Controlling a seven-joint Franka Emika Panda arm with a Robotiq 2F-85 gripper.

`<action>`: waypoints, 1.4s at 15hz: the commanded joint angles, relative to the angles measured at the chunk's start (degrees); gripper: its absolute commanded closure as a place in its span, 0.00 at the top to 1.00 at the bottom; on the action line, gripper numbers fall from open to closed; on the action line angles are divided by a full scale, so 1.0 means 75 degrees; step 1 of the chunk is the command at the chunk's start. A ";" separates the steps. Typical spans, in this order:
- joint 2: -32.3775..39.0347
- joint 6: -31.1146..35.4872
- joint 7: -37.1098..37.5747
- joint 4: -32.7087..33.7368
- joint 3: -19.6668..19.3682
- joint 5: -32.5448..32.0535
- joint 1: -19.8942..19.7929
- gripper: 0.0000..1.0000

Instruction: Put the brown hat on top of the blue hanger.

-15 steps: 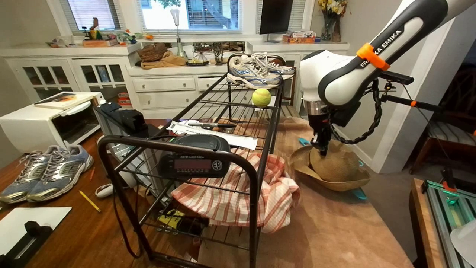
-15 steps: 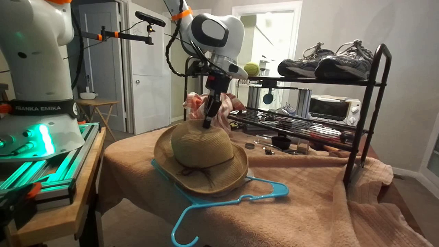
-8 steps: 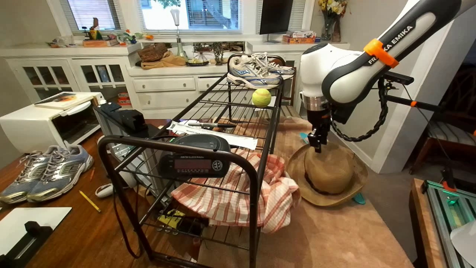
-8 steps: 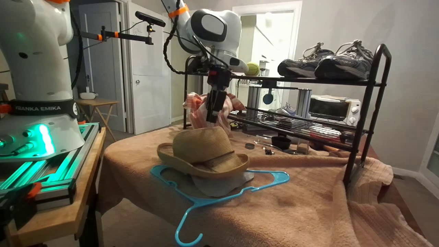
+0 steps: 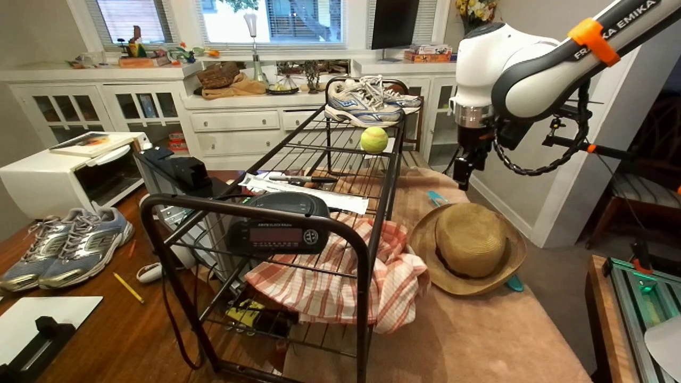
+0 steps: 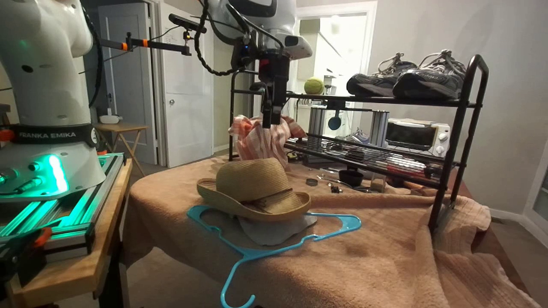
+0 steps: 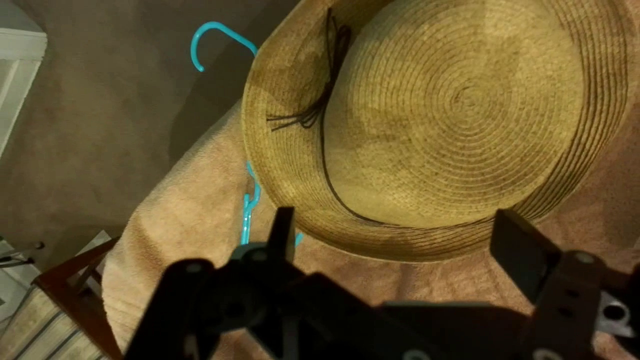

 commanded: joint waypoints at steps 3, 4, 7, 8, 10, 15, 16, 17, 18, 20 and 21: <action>-0.1746 -0.1505 -0.0335 -0.0357 0.0138 0.0514 -0.0129 0.99; -0.2010 -0.1711 -0.0553 -0.0351 0.0158 0.0588 -0.0104 1.00; -0.2790 -0.2389 -0.1214 -0.0264 0.0297 0.0797 0.0013 1.00; -0.3010 -0.2552 -0.1366 -0.0227 0.0357 0.0861 0.0060 1.00; -0.3429 -0.2819 -0.1608 -0.0165 0.0480 0.1069 0.0181 1.00; -0.4138 -0.3384 -0.2350 0.0093 0.0530 0.2115 0.0751 1.00; -0.4193 -0.3492 -0.2552 0.0163 0.0505 0.2276 0.0857 1.00; -0.3979 -0.3187 -0.2188 0.0110 0.0626 0.1911 0.0615 1.00; -0.4073 -0.3263 -0.2292 0.0144 0.0627 0.2029 0.0698 1.00; -0.4159 -0.3303 -0.2383 0.0158 0.0623 0.2111 0.0753 1.00; -0.4160 -0.3303 -0.2400 0.0158 0.0616 0.2117 0.0753 1.00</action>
